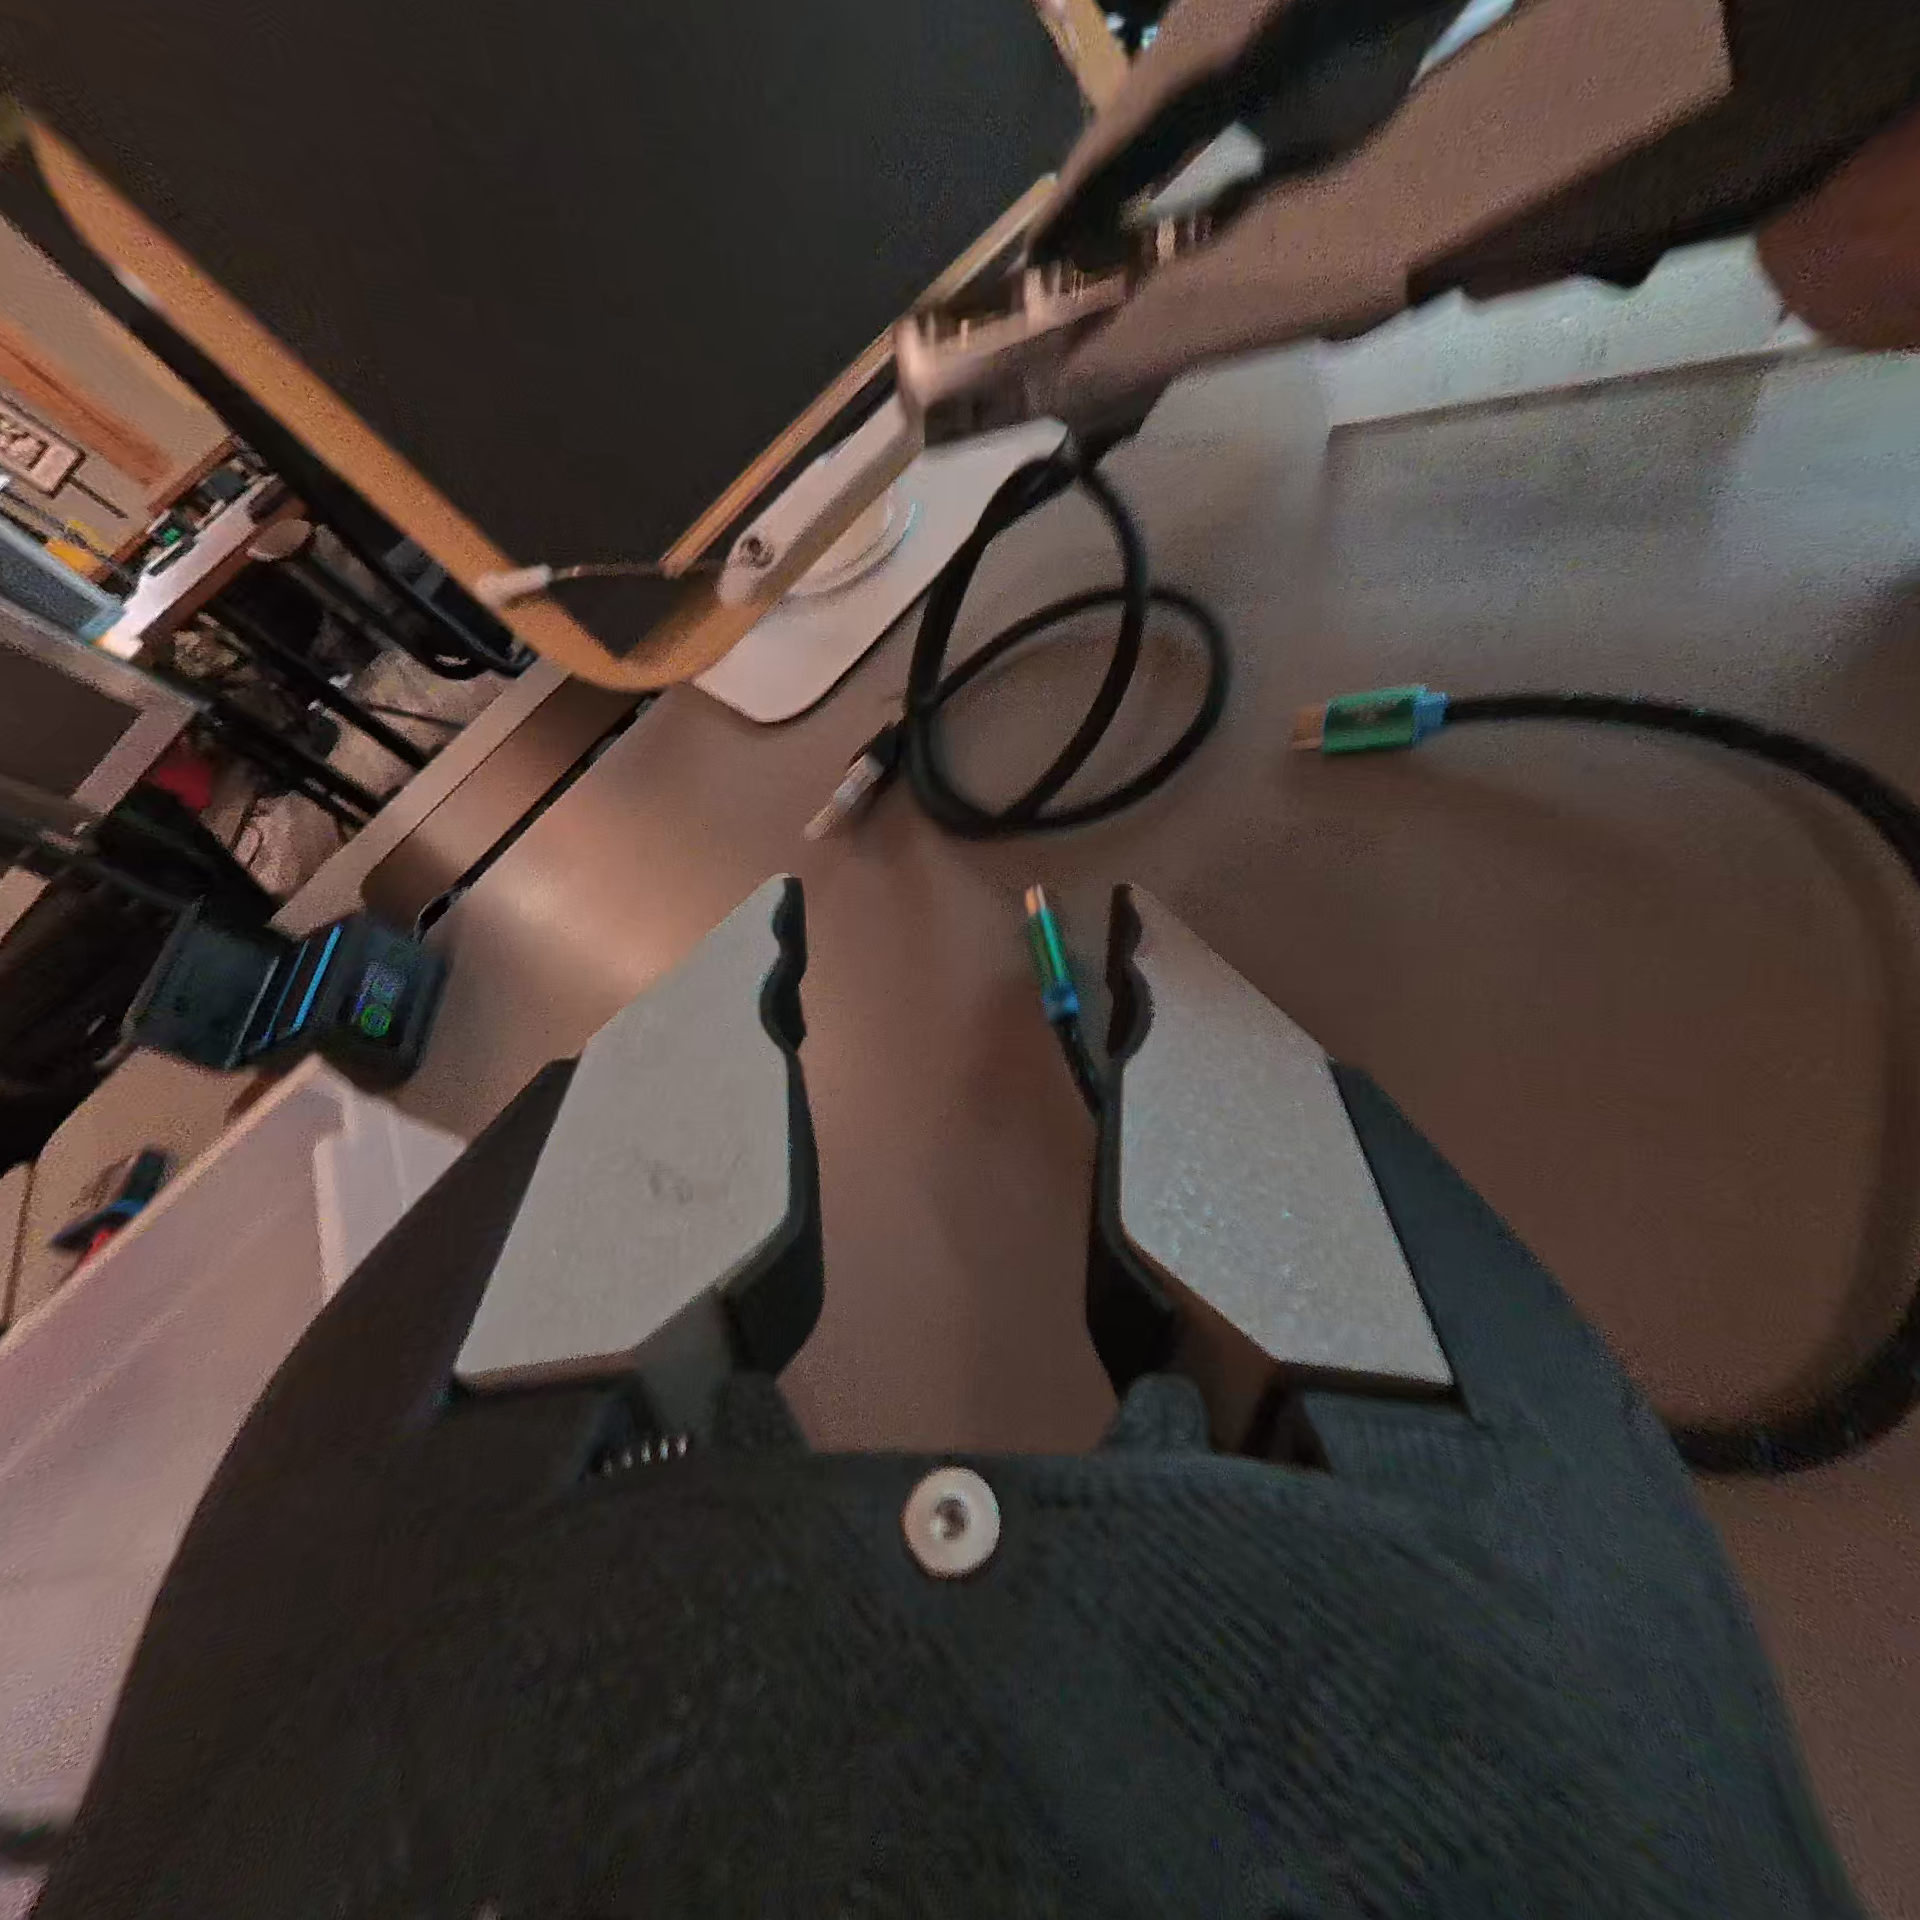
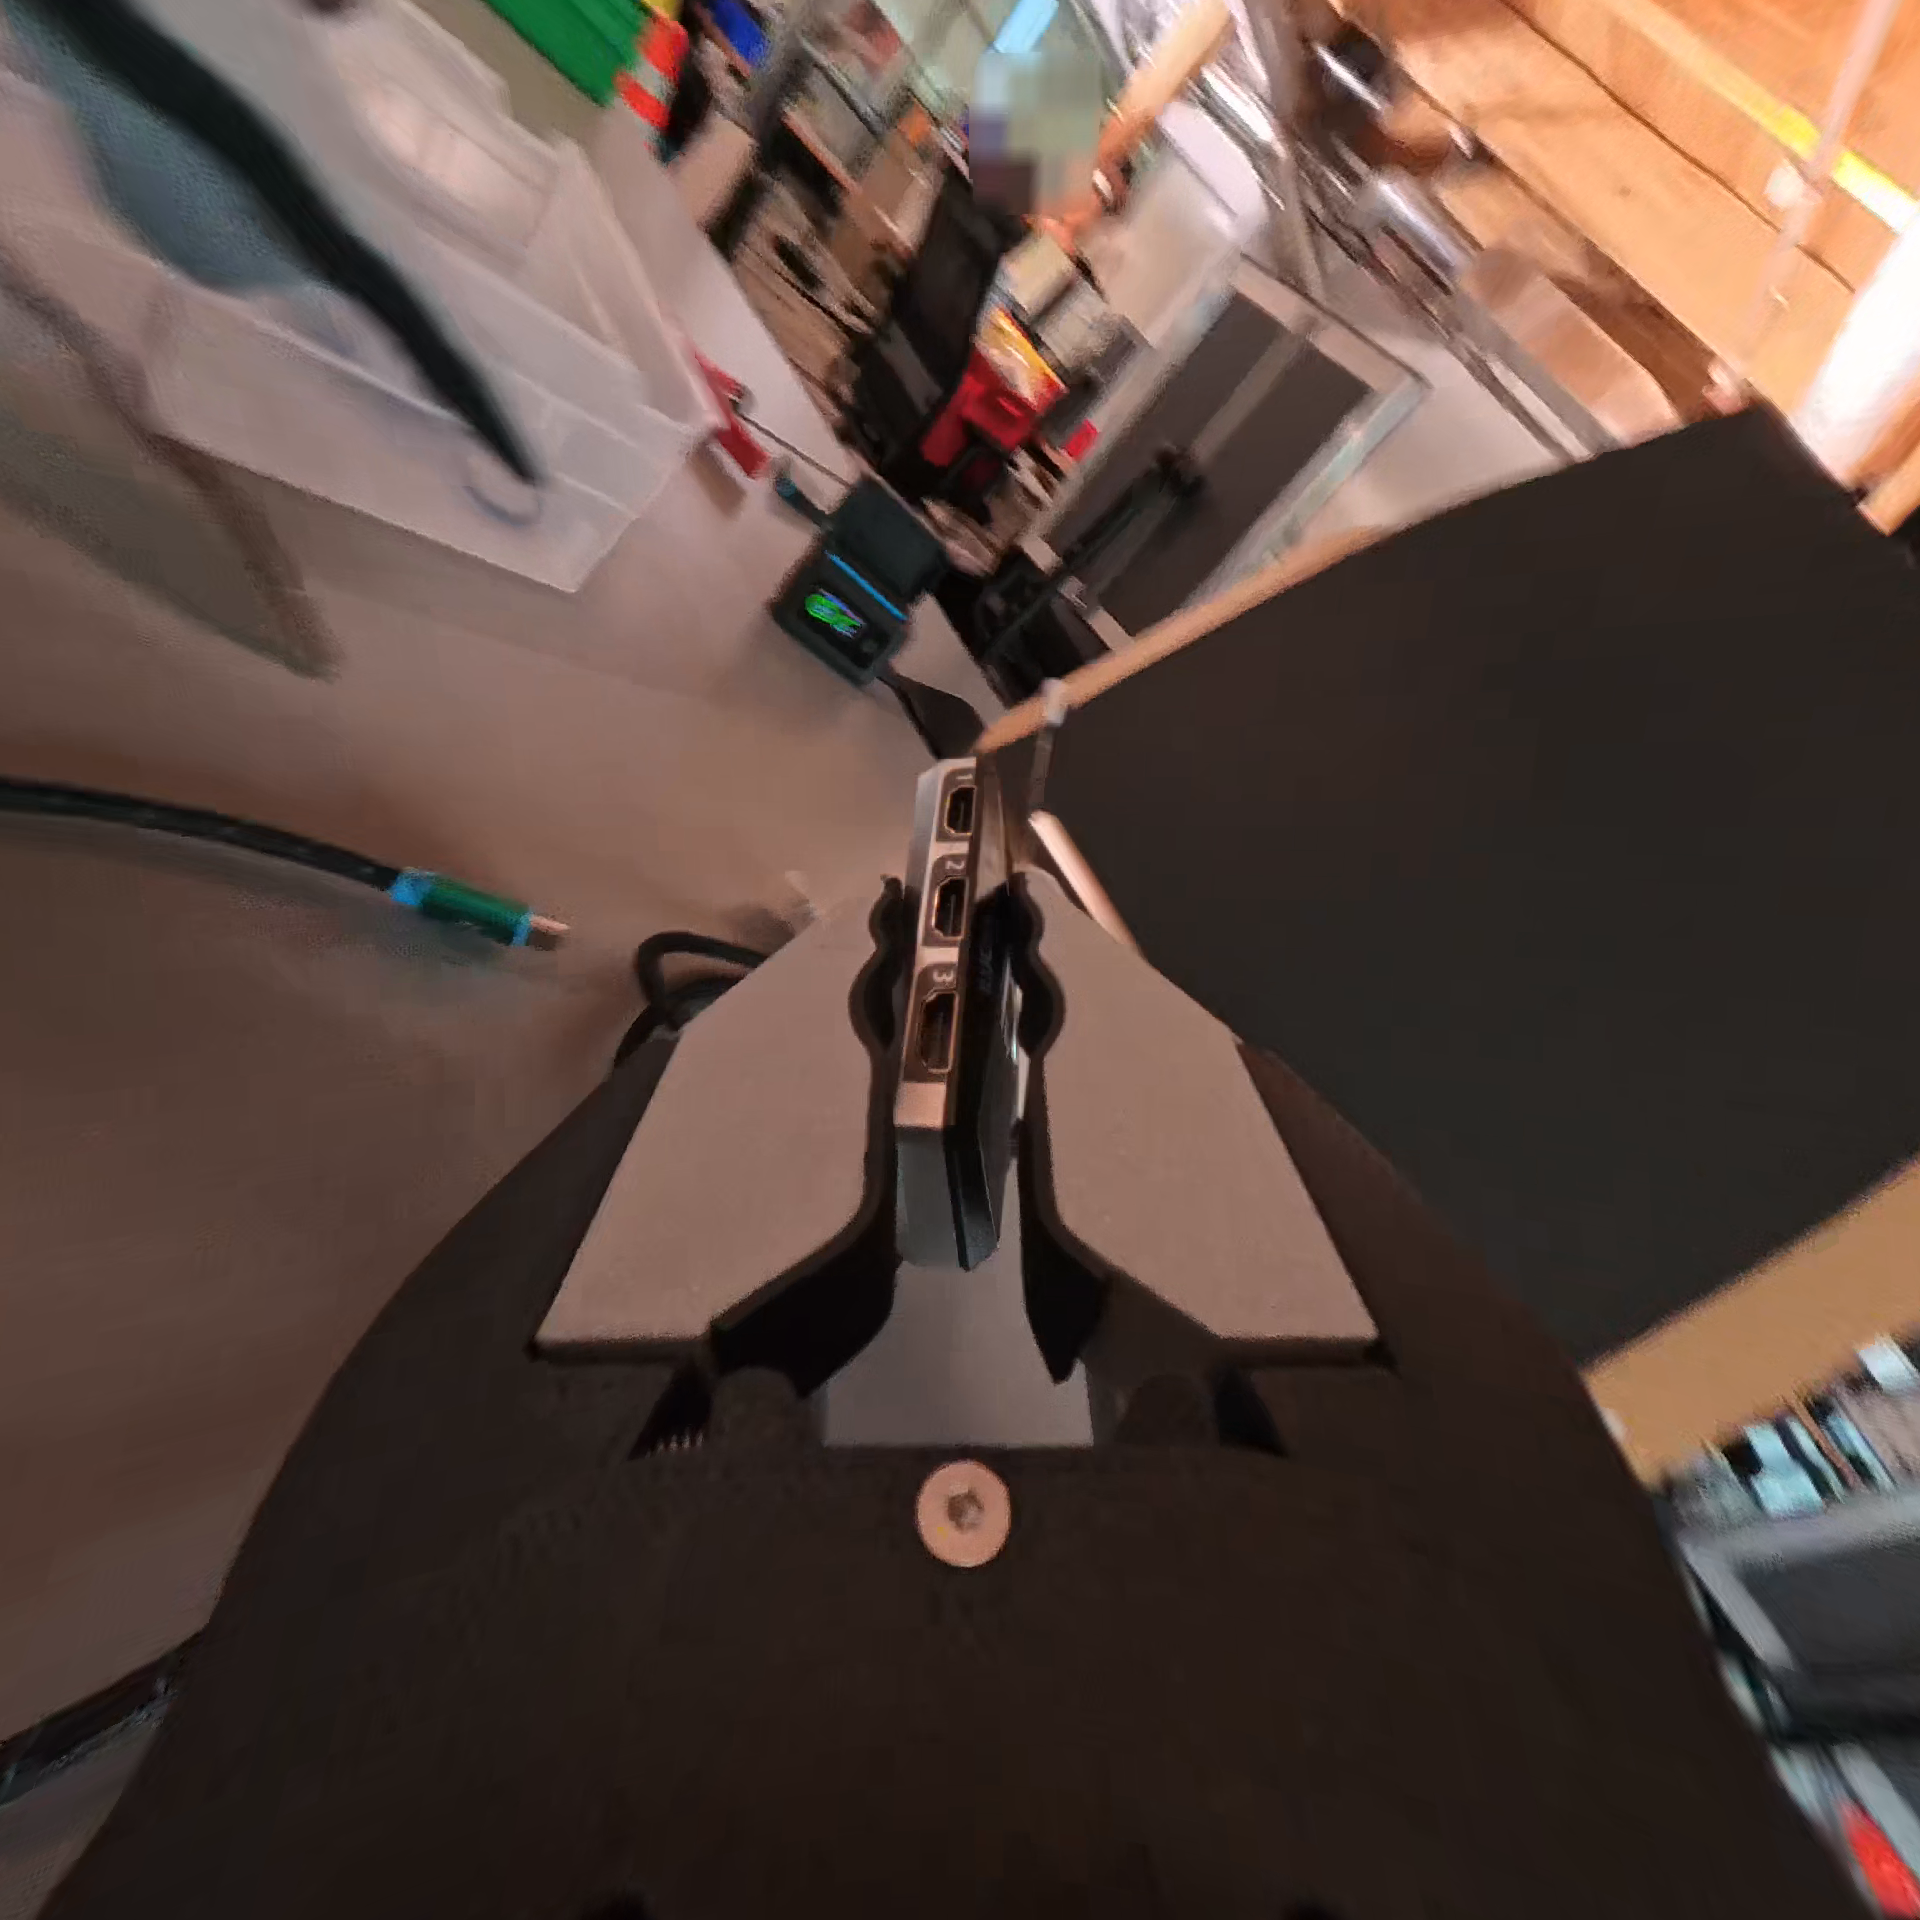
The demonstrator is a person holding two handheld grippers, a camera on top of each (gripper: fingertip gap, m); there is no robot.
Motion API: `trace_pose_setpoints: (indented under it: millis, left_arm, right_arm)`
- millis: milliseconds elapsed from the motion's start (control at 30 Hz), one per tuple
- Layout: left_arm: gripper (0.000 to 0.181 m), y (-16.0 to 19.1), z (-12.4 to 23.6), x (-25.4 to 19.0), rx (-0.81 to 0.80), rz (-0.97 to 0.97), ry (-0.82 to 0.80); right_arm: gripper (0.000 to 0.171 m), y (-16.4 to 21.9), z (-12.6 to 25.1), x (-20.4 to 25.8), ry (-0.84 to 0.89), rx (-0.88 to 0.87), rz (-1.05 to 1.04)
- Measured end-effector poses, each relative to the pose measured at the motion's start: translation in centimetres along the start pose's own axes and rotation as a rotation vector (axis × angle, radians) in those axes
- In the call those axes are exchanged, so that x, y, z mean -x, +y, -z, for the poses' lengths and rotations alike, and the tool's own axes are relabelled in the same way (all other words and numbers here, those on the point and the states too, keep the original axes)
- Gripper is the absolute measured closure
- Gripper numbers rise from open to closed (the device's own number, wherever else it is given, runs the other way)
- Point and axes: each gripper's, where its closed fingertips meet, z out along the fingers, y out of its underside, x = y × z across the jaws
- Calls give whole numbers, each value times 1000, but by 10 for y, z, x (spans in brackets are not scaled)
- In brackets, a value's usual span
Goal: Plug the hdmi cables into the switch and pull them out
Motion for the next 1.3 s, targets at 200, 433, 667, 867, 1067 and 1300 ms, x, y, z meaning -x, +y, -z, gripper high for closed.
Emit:
trace_pose_setpoints:
  millis: [200, 433, 667, 867, 1067, 1300]
  left_arm:
    - [132, -24, -46, -19, -87, -154, 126]
    - [139, -40, -60, -28, -220, -361, 164]
    - [154, -33, -56, -55, -281, -408, 273]
    - [156, -23, -53, -63, -251, -504, 213]
    - [159, -22, -60, -29, -184, -537, -36]
    - [161, -14, -65, -12, -123, -626, -191]
  right_arm:
    - [155, 0, 14, 38, -258, -171, 75]
    - [155, -9, 30, 55, -430, -273, 77]
    - [155, -11, 33, 73, -507, -304, 86]
    - [160, -20, 35, 88, -611, -351, -45]
    - [171, -9, 24, 65, -460, -256, -56]
    - [159, 11, 8, 65, -390, -95, -38]
